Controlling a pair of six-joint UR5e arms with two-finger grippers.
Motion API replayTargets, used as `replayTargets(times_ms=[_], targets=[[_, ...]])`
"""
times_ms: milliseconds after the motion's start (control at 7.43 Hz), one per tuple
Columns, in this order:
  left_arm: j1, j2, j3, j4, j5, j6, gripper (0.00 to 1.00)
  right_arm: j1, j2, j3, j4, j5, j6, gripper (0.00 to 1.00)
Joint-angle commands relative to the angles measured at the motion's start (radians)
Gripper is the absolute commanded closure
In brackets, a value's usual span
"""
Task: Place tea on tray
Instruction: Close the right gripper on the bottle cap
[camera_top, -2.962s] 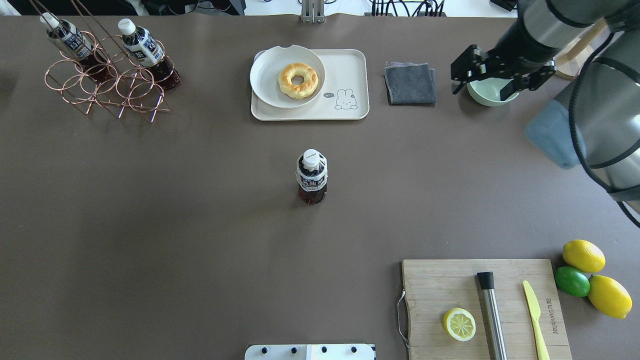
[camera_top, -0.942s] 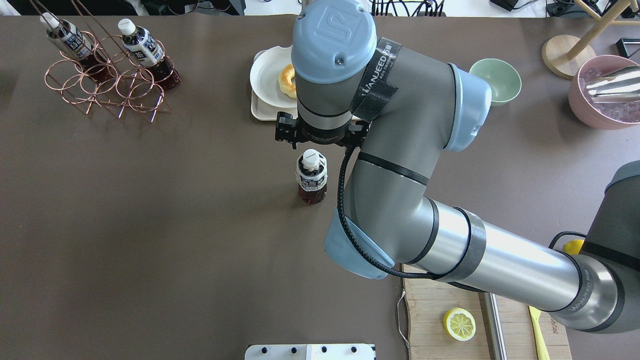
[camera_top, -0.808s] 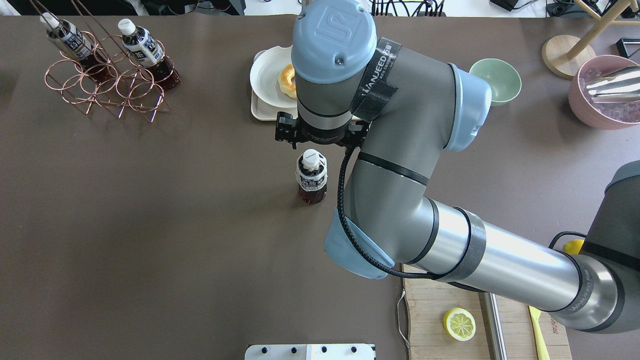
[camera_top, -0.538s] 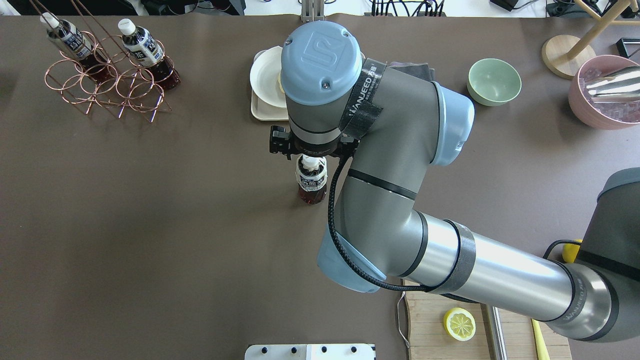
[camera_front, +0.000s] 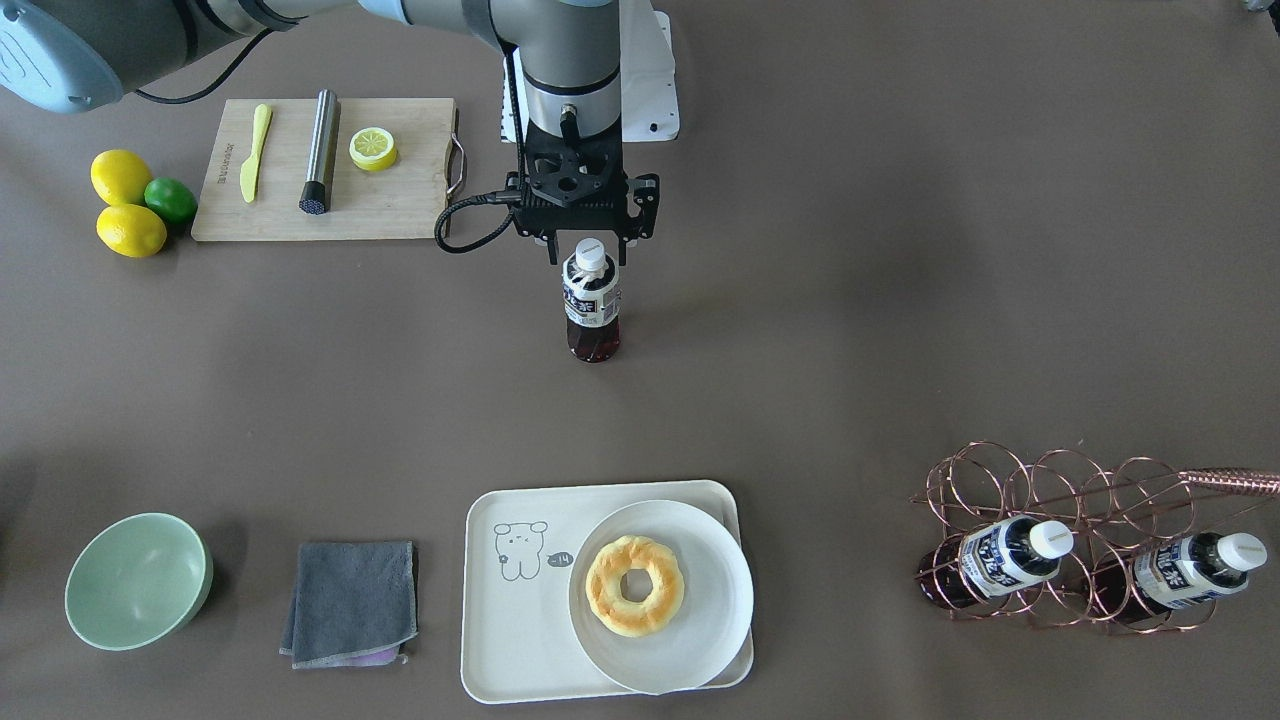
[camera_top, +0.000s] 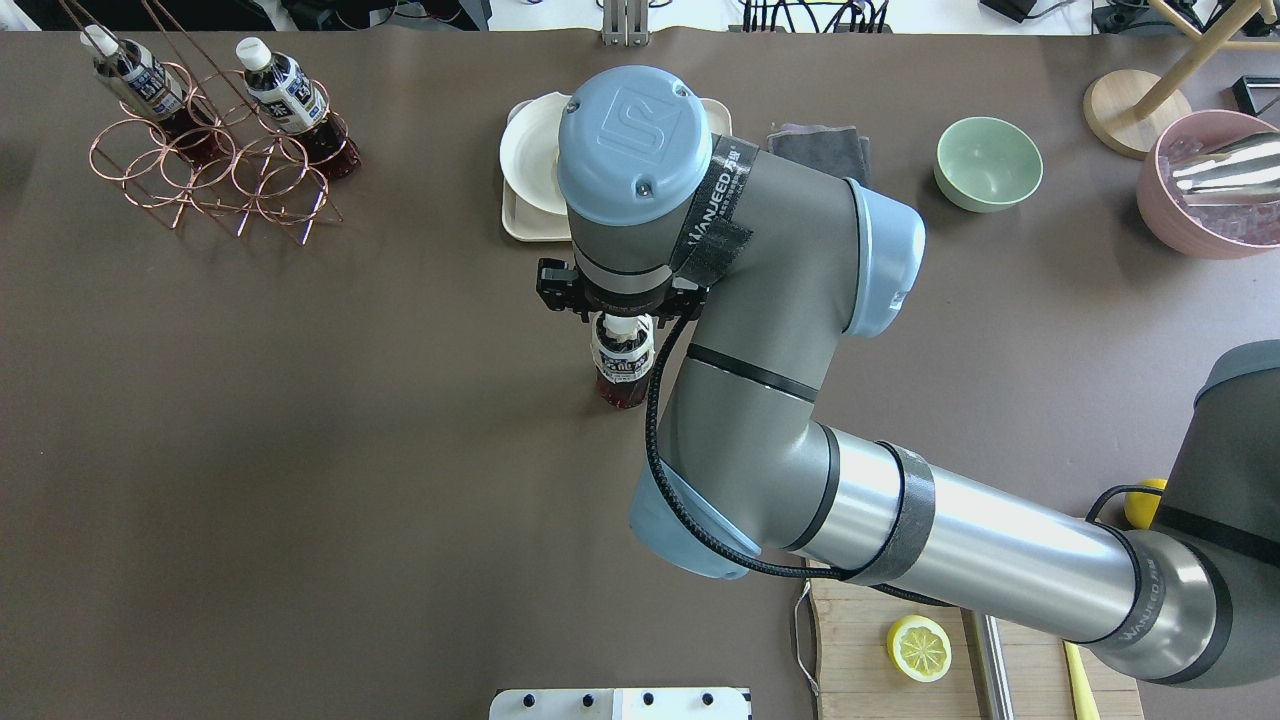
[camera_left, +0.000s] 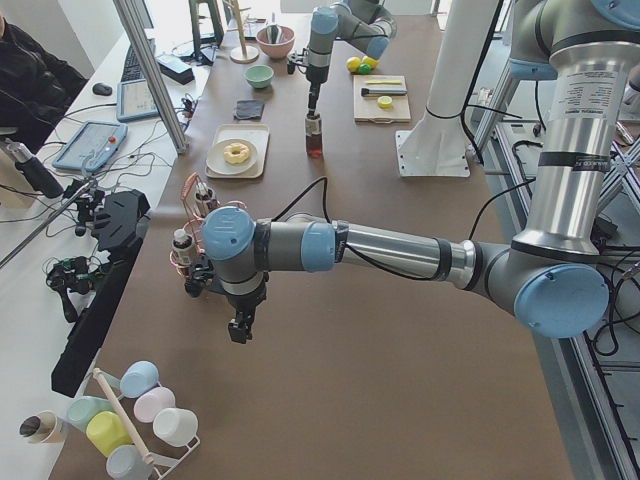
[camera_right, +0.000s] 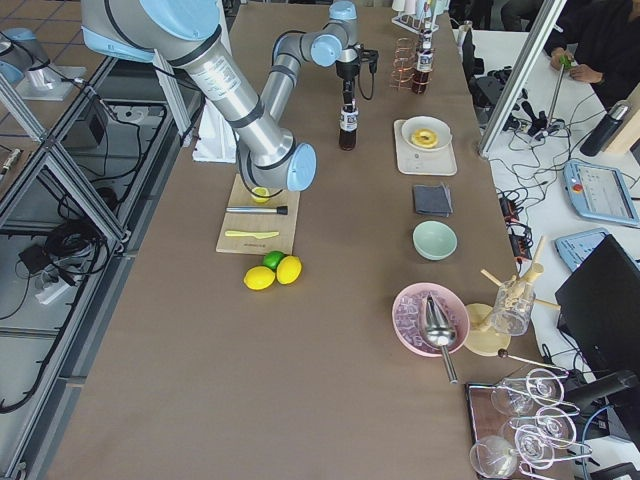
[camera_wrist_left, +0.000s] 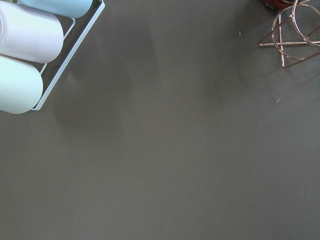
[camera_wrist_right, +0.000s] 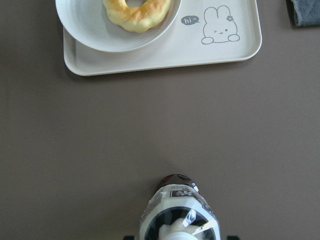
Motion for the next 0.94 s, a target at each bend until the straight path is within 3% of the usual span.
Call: replayTargets(times_ms=[0, 135, 269, 404, 538, 808], targets=[[0.001, -0.036, 0.035, 0.0, 0.0, 0.0, 0.03, 0.0, 0.001, -0.003, 0.008, 0.001, 0.004, 0.47], [0.001, -0.048, 0.047, 0.0, 0.0, 0.0, 0.03, 0.0, 0.001, -0.002, 0.006, 0.001, 0.004, 0.5], [0.001, -0.048, 0.046, 0.0, -0.002, 0.0, 0.03, 0.0, 0.001, 0.0, 0.006, 0.001, 0.004, 0.63], [0.001, -0.048, 0.045, 0.0, -0.002, 0.0, 0.03, 0.005, 0.001, -0.002, 0.006, 0.001, -0.002, 0.89], [0.001, -0.05, 0.045, -0.002, -0.002, 0.0, 0.03, 0.009, -0.001, 0.001, 0.005, -0.002, -0.01, 1.0], [0.001, -0.05, 0.045, -0.002, -0.002, 0.0, 0.03, 0.093, 0.019, 0.001, -0.007, 0.055, -0.015, 1.0]])
